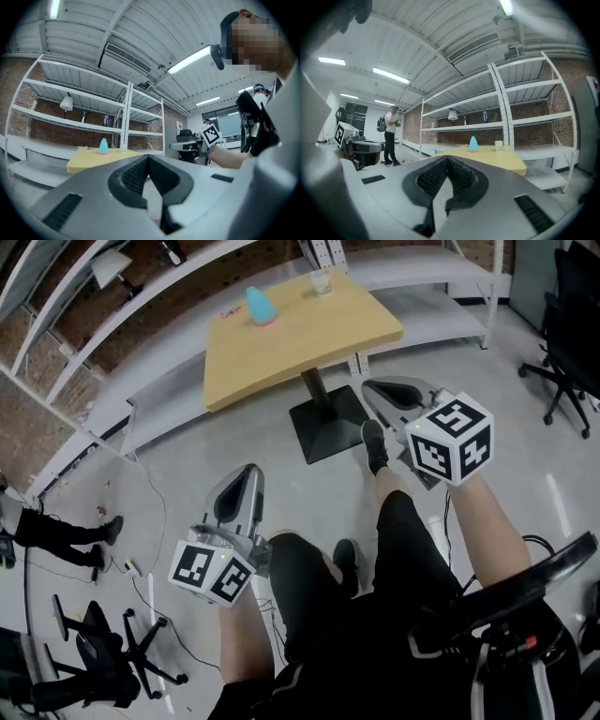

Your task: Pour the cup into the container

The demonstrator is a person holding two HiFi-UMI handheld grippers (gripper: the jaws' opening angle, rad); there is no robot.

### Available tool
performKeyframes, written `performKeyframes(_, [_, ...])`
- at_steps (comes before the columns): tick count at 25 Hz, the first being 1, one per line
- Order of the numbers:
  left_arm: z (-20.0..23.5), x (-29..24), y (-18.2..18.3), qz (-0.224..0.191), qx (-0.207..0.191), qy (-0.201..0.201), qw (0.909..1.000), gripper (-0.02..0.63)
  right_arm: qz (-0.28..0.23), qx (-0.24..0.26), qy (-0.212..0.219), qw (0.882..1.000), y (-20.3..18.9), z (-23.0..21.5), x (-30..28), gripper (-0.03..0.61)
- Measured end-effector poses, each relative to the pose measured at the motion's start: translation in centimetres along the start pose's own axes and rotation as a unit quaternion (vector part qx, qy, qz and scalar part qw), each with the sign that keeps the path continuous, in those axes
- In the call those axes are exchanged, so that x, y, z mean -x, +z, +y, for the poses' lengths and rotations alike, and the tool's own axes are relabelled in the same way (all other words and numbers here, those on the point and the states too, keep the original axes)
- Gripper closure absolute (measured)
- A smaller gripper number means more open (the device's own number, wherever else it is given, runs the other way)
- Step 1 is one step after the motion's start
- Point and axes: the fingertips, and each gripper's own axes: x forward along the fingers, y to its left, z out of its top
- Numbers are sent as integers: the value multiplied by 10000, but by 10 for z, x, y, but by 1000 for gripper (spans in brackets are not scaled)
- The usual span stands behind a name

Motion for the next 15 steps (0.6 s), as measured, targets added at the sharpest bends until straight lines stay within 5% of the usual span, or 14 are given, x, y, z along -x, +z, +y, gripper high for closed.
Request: performKeyframes(15, [-137, 183, -4, -72, 149, 137, 9998, 621, 80, 60, 82, 9999, -12, 154, 179, 577])
